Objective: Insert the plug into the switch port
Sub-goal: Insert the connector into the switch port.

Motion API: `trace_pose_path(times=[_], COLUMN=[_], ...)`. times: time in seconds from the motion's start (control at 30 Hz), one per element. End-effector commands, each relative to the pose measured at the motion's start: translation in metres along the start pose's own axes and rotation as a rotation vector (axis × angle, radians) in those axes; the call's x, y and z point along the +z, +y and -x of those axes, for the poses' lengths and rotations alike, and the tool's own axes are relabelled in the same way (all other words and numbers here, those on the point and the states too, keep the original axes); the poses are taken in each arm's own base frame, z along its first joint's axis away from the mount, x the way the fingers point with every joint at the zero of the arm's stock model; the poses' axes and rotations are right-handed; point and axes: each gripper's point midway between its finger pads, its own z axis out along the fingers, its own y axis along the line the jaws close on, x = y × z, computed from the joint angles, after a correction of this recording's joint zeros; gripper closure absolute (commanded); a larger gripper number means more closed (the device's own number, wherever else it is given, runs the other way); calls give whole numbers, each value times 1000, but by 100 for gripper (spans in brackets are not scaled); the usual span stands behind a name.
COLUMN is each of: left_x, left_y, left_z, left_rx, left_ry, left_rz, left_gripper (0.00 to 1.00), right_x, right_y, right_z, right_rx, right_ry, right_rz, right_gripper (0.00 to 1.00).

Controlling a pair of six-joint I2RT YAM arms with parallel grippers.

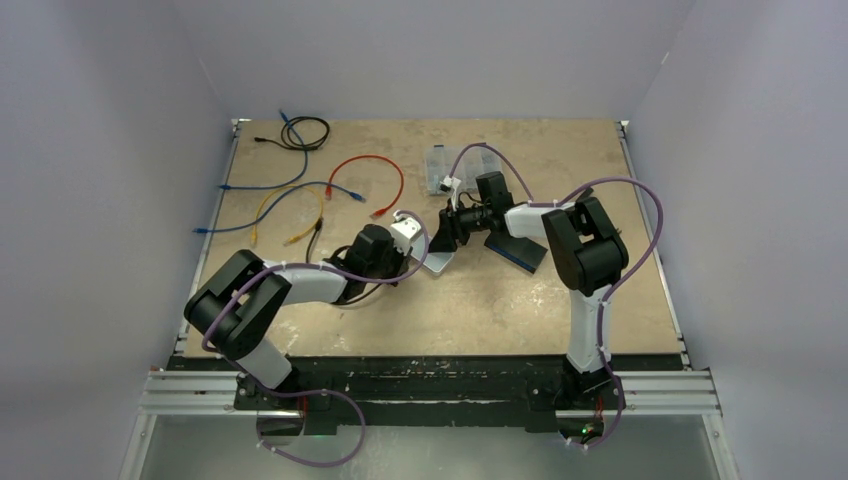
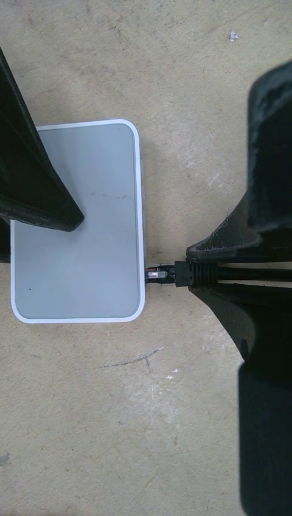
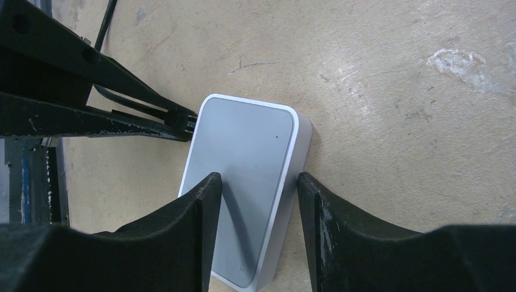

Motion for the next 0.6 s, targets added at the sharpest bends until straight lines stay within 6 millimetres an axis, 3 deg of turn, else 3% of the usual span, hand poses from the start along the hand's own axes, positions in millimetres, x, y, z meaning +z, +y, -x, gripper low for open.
trace_pose_path(times=[0.0, 0.43, 0.57], left_x=[4, 27, 20], left_y=[-5, -23, -12], left_z=[20, 65, 79], left_rx=[25, 50, 76], left_ry=[-47, -249, -314], left_rz=[-33, -138, -85], left_gripper=[100, 100, 100], right_x=[-1, 20, 25], right_y=[-4, 34, 43], right_z=[-12, -31, -37], right_rx=[24, 1, -26], right_ry=[52, 144, 183], right_rz=[-50, 162, 210], right_gripper=[48, 50, 50])
